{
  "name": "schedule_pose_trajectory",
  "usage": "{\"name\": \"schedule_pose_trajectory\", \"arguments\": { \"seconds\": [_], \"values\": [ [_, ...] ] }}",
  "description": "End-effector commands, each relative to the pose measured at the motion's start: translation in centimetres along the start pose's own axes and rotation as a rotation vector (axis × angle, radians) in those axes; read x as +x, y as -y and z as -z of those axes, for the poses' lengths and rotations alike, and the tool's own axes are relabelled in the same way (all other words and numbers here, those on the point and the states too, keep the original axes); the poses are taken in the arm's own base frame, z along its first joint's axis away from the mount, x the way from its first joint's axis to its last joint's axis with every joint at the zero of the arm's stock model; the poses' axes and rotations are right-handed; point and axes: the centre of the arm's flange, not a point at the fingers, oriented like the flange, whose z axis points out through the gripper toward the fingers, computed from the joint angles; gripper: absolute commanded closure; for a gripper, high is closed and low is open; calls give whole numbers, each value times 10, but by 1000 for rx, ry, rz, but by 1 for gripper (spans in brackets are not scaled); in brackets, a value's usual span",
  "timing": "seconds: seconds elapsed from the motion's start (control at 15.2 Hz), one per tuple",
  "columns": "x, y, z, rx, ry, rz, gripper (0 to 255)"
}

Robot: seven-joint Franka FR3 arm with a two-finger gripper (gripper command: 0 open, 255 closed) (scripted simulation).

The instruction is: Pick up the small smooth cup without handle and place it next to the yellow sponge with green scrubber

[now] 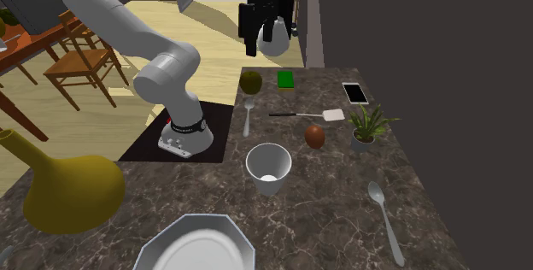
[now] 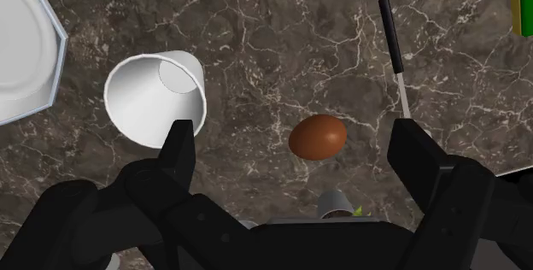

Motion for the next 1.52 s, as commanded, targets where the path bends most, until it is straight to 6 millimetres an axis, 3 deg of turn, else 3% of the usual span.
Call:
{"name": "schedule_pose_trajectory", "arguments": {
  "seconds": [0.0,1.19,1.45],
  "values": [
    [0,0,0,0,0,0,0],
    [55,-46,-217,-150,-118,130,0],
    [58,-49,-235,-152,-119,132,0]
  ]
}}
